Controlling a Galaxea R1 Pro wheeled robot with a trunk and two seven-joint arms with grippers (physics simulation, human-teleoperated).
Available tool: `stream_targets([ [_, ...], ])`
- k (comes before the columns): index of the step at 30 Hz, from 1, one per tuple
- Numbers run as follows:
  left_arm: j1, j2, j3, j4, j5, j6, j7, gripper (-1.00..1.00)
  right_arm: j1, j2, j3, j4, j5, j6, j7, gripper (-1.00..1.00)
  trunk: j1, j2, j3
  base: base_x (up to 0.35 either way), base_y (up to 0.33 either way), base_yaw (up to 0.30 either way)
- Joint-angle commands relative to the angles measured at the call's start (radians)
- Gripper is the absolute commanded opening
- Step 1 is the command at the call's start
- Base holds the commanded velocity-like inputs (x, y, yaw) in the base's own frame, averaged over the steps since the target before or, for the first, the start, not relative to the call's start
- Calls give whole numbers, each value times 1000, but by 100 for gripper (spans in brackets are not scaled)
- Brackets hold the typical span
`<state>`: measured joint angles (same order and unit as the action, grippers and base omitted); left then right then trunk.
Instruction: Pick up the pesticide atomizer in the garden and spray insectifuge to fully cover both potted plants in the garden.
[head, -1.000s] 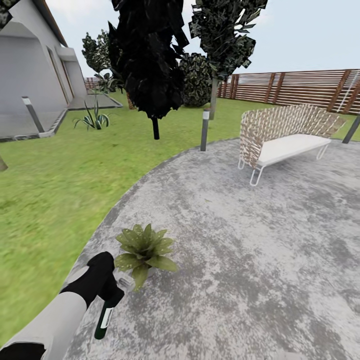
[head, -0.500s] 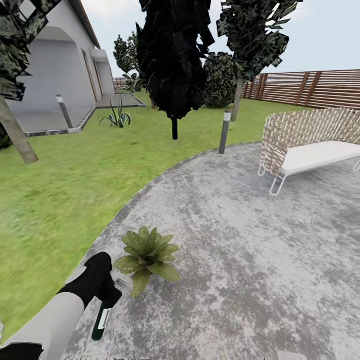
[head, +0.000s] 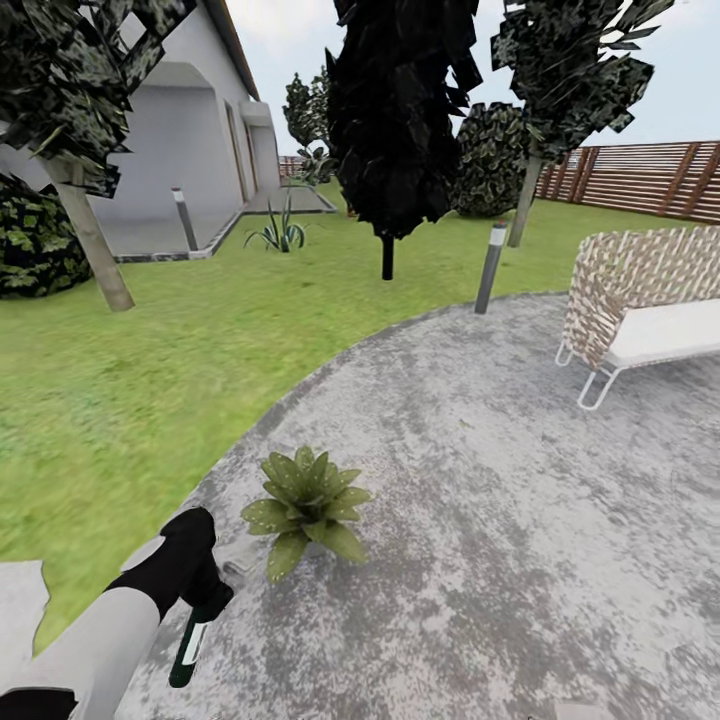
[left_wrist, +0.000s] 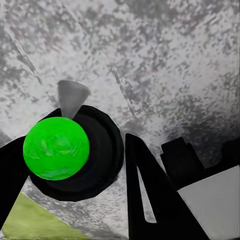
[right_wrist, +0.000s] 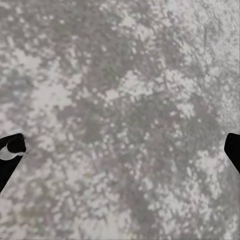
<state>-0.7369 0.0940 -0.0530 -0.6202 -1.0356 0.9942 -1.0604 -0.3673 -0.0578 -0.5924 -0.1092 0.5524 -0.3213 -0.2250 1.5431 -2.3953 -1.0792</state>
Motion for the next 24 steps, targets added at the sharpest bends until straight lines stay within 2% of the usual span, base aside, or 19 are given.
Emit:
stream_targets([
  [1, 8, 3, -5, -1, -10, 5, -10, -100, -1, 0, -7, 2, 11, -4, -4, 100, 0, 0, -1, 0, -13, 188],
  [4, 39, -2, -6, 0, -16, 3, -11, -100, -1, 0, -8, 2, 11, -4, -3, 100, 0, 0, -1, 0, -5, 71],
  [8, 43, -12, -3, -12, -9, 6, -16, -100, -1, 0, -9, 2, 11, -4, -3, 100, 0, 0, -1, 0, -1, 9],
  [13, 37, -52, -3, -16, -15, 3, -19, -100, -1, 0, -9, 2, 11, -4, -4, 100, 0, 0, -1, 0, 0, 0],
  [17, 37, -35, -1, -15, -16, 5, -19, -100, -1, 0, -9, 2, 11, -4, -4, 100, 0, 0, -1, 0, 0, 0],
  [20, 33, -2, 1, -15, -15, 5, -20, -100, -1, 0, -9, 2, 9, -4, -4, 100, 0, 0, -1, 0, 0, 0],
  [22, 30, -3, -1, -15, -15, 6, -20, -100, -1, 0, -9, 2, 9, -4, -4, 100, 0, 0, -1, 0, 0, 21],
  [24, 21, -15, -3, -16, -14, 7, -21, -100, -1, 0, -9, 2, 9, -4, -4, 100, 0, 0, -1, 0, 0, 157],
])
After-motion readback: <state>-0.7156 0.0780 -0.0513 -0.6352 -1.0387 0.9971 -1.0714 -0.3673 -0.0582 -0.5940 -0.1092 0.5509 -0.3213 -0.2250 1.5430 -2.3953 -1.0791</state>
